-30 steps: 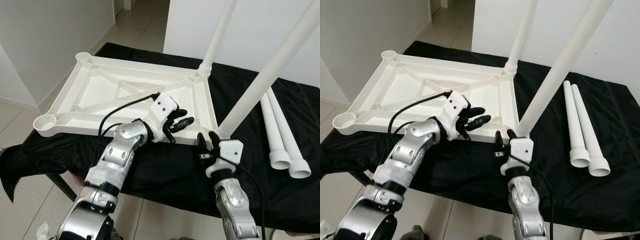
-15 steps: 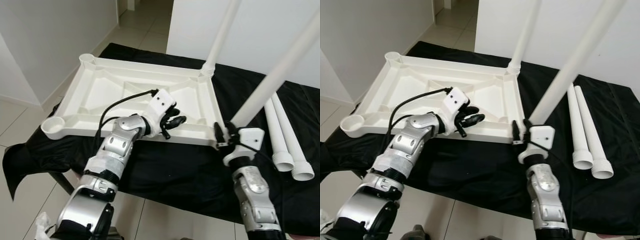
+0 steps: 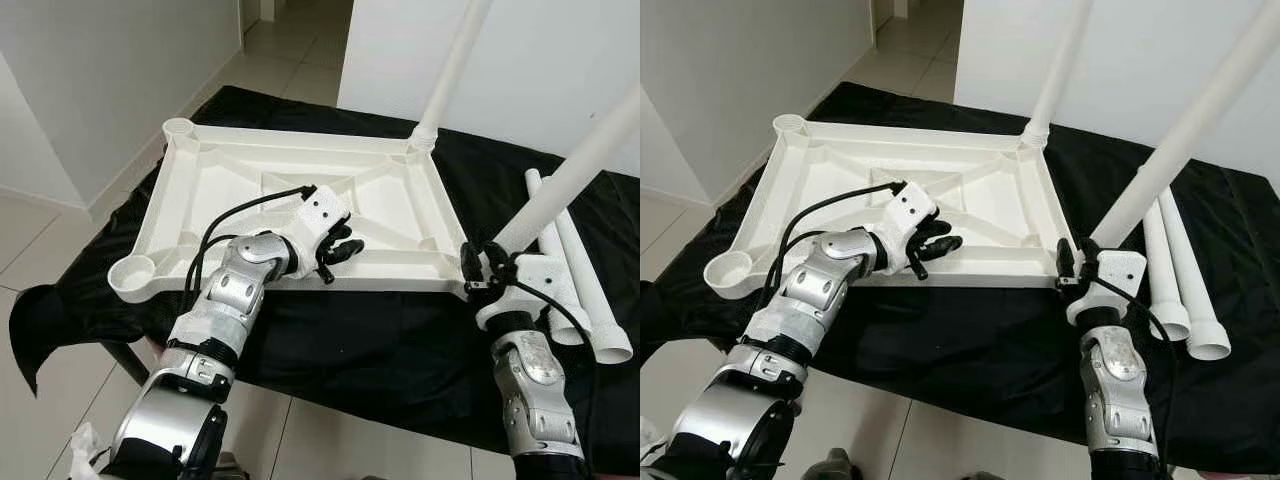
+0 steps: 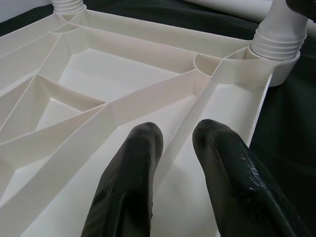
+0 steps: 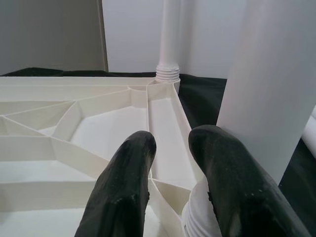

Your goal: Building children table

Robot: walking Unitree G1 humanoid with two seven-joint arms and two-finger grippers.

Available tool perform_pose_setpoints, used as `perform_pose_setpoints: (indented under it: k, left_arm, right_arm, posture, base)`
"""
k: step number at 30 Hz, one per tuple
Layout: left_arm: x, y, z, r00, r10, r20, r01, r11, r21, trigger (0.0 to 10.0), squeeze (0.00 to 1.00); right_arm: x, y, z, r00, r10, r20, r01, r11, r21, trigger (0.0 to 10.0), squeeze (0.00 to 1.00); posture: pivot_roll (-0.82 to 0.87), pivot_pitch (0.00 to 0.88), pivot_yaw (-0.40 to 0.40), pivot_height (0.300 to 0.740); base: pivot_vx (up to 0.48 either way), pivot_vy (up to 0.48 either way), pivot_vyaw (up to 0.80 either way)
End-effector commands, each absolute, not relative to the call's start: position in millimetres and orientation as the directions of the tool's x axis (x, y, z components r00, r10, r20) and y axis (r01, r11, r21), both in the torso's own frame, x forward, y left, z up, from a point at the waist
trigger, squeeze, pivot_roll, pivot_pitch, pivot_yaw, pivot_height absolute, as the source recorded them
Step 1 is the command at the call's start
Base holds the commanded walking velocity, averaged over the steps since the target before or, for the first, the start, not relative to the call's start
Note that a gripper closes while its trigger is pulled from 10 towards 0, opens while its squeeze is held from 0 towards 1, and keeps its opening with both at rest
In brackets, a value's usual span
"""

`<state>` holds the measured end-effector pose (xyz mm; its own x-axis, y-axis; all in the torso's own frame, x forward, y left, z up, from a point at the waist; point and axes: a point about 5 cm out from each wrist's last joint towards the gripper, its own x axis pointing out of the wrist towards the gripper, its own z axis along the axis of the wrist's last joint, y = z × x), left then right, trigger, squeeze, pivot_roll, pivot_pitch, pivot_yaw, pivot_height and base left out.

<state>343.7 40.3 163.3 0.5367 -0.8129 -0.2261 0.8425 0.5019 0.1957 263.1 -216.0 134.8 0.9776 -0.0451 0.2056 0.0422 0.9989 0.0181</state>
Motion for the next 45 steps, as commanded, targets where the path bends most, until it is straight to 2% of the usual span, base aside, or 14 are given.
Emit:
perform_pose_setpoints:
  k: [1, 6, 8, 9, 15, 19, 20, 21, 22, 29, 34, 45]
  left_arm:
    - [353.6, 46.7, 161.6, 0.749, -0.632, -0.198, 0.661, 0.701, 0.266, 10.0, 0.00]
    - [358.5, 50.7, 155.5, 0.772, -0.587, -0.244, 0.635, 0.724, 0.269, 10.0, 0.00]
    - [358.5, 50.7, 155.5, 0.772, -0.587, -0.244, 0.635, 0.724, 0.269, 10.0, 0.00]
    - [362.4, 54.5, 152.7, 0.781, -0.563, -0.271, 0.619, 0.753, 0.223, 10.0, 1.00]
    - [366.5, 58.3, 150.6, 0.794, -0.530, -0.299, 0.597, 0.774, 0.213, 10.0, 1.00]
    - [373.6, 63.0, 149.5, 0.827, -0.458, -0.325, 0.542, 0.803, 0.249, 10.0, 1.00]
    - [375.2, 63.5, 150.3, 0.834, -0.447, -0.322, 0.531, 0.809, 0.252, 10.0, 0.70]
    - [375.2, 63.5, 150.3, 0.834, -0.447, -0.322, 0.531, 0.809, 0.252, 10.0, 0.70]
    - [376.5, 62.8, 151.2, 0.836, -0.446, -0.321, 0.529, 0.810, 0.253, 10.0, 0.00]
    - [379.4, 58.4, 148.9, 0.824, -0.440, -0.357, 0.541, 0.799, 0.263, 10.0, 0.00]
    - [383.9, 58.1, 147.5, 0.818, -0.393, -0.420, 0.523, 0.812, 0.259, 10.0, 0.00]
    - [389.8, 62.1, 149.6, 0.825, -0.331, -0.458, 0.487, 0.828, 0.280, 10.0, 0.00]
  right_arm:
    - [260.6, -215.0, 136.6, 0.975, -0.047, 0.216, 0.042, 0.999, 0.024, 10.0, 0.00]
    - [255.9, -190.0, 132.3, 0.976, 0.026, 0.214, -0.038, 0.998, 0.052, 10.0, 0.00]
    - [255.9, -190.0, 132.3, 0.976, 0.026, 0.214, -0.038, 0.998, 0.052, 10.0, 0.00]
    - [252.9, -181.1, 129.0, 0.978, 0.037, 0.207, -0.052, 0.997, 0.065, 10.0, 0.00]
    - [251.4, -176.6, 128.0, 0.978, 0.040, 0.206, -0.057, 0.995, 0.080, 10.0, 0.00]
    - [250.4, -176.4, 128.1, 0.978, 0.025, 0.207, -0.045, 0.995, 0.093, 10.0, 0.00]
    - [250.2, -176.5, 127.6, 0.979, 0.022, 0.205, -0.042, 0.994, 0.097, 10.0, 0.00]
    - [250.2, -176.5, 127.6, 0.979, 0.022, 0.205, -0.042, 0.994, 0.097, 10.0, 0.00]
    - [249.4, -176.1, 127.0, 0.979, 0.021, 0.203, -0.042, 0.994, 0.099, 10.0, 0.00]
    - [246.9, -174.4, 125.1, 0.981, 0.017, 0.196, -0.038, 0.994, 0.103, 10.0, 0.00]
    - [246.6, -175.8, 125.7, 0.981, 0.007, 0.194, -0.027, 0.994, 0.101, 10.0, 0.00]
    - [247.7, -178.9, 126.7, 0.981, -0.010, 0.195, -0.009, 0.995, 0.099, 10.0, 0.00]
  posture:
    - [0.05, 0.000, -0.053, 0.740]
    - [0.05, 0.000, -0.050, 0.740]
    - [0.05, 0.000, -0.050, 0.740]
    - [0.04, 0.000, -0.049, 0.740]
    - [0.04, 0.000, -0.048, 0.740]
    - [0.04, 0.000, -0.046, 0.740]
    - [0.04, 0.000, -0.046, 0.740]
    - [0.04, 0.000, -0.046, 0.740]
    - [0.03, 0.000, -0.046, 0.740]
    - [0.03, 0.000, -0.041, 0.740]
    - [0.02, 0.000, -0.034, 0.740]
    - [0.02, 0.000, -0.026, 0.740]
  base:
    - [0.000, 0.000, 0.00]
    - [0.000, 0.000, 0.00]
    - [0.000, 0.000, 0.00]
    - [0.000, 0.000, 0.00]
    - [0.000, 0.000, 0.00]
    - [0.000, 0.000, 0.00]
    - [0.000, 0.000, 0.00]
    - [0.000, 0.000, 0.00]
    - [0.000, 0.000, 0.00]
    - [0.000, 0.000, 0.00]
    - [0.000, 0.000, 0.00]
    - [0.000, 0.000, 0.00]
